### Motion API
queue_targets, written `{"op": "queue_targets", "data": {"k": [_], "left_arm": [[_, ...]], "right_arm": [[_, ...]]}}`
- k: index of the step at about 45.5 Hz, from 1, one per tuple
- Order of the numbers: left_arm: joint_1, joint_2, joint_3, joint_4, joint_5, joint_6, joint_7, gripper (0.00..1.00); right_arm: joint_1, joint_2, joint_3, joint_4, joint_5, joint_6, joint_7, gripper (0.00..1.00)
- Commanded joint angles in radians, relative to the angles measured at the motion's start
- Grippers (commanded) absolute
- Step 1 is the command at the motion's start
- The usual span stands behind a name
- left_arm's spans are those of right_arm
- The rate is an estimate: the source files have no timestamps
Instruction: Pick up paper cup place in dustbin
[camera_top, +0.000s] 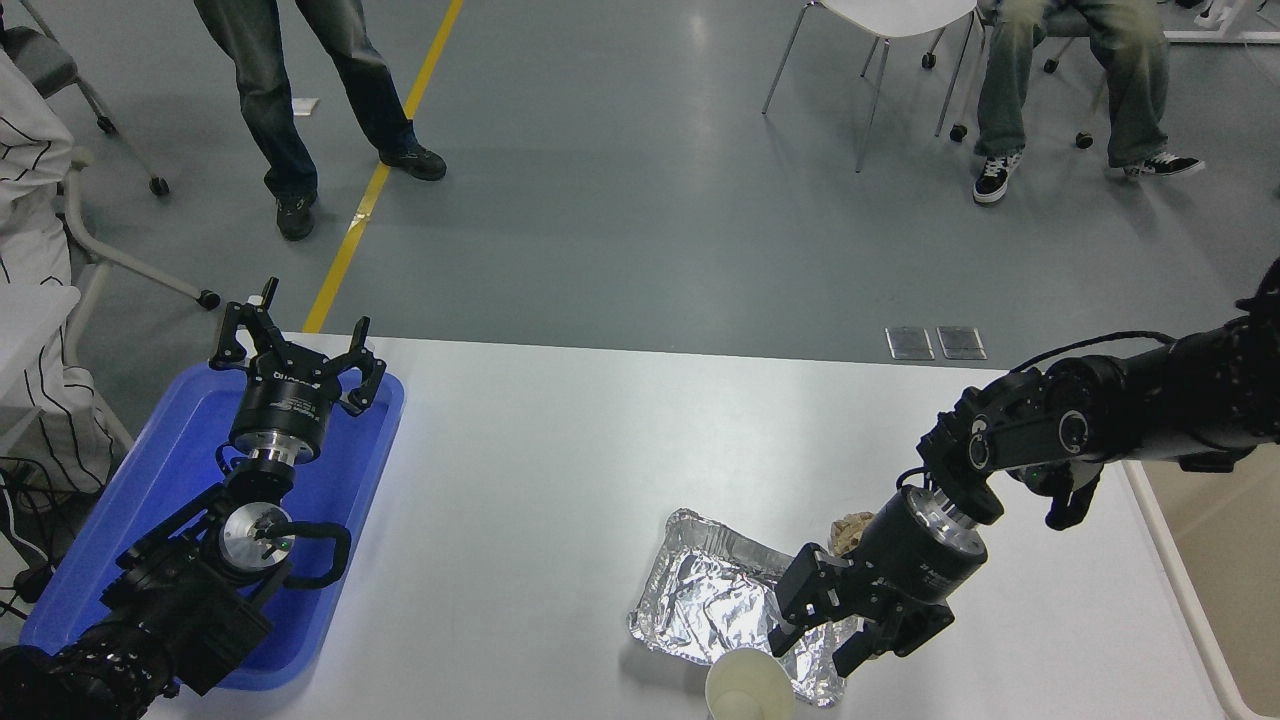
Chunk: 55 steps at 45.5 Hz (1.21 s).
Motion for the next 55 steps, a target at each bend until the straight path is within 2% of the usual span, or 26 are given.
{"op": "queue_targets", "data": {"k": [1, 5, 27, 36, 40, 44, 51, 53, 55], "left_arm": [[0.0, 0.0, 0.0, 0.0, 0.0, 0.0, 0.0, 1.0], [0.0, 0.0, 0.0, 0.0, 0.0, 0.0, 0.0, 1.0], [0.0, 0.0, 0.0, 0.0, 0.0, 0.0, 0.0, 1.0], [-0.001, 0.0, 0.0, 0.0, 0.0, 0.0, 0.0, 1.0], [-0.001, 0.0, 0.0, 0.0, 0.0, 0.0, 0.0, 1.0], [0.0, 0.0, 0.0, 0.0, 0.0, 0.0, 0.0, 1.0], [0.0, 0.0, 0.0, 0.0, 0.0, 0.0, 0.0, 1.0], [0.0, 0.0, 0.0, 0.0, 0.0, 0.0, 0.0, 1.0], [0.0, 0.0, 0.0, 0.0, 0.0, 0.0, 0.0, 1.0]], "right_arm": [[-0.031, 0.013, 0.002, -0.004, -0.002, -0.048, 0.0, 0.71], [-0.048, 0.03, 0.008, -0.004, -0.002, -0.058, 0.0, 0.74], [-0.097, 0.062, 0.023, -0.014, -0.002, -0.133, 0.0, 0.74], [-0.106, 0.066, 0.025, -0.012, -0.002, -0.138, 0.001, 0.71], [-0.106, 0.069, 0.025, -0.008, -0.002, -0.136, 0.001, 0.6], [-0.111, 0.074, 0.025, -0.004, -0.017, -0.134, 0.001, 0.4], [-0.112, 0.077, 0.025, 0.002, -0.046, -0.13, 0.001, 0.13], [-0.112, 0.076, 0.025, 0.008, -0.046, -0.127, 0.001, 0.0], [-0.112, 0.077, 0.025, 0.014, -0.046, -0.127, 0.001, 0.0]]}}
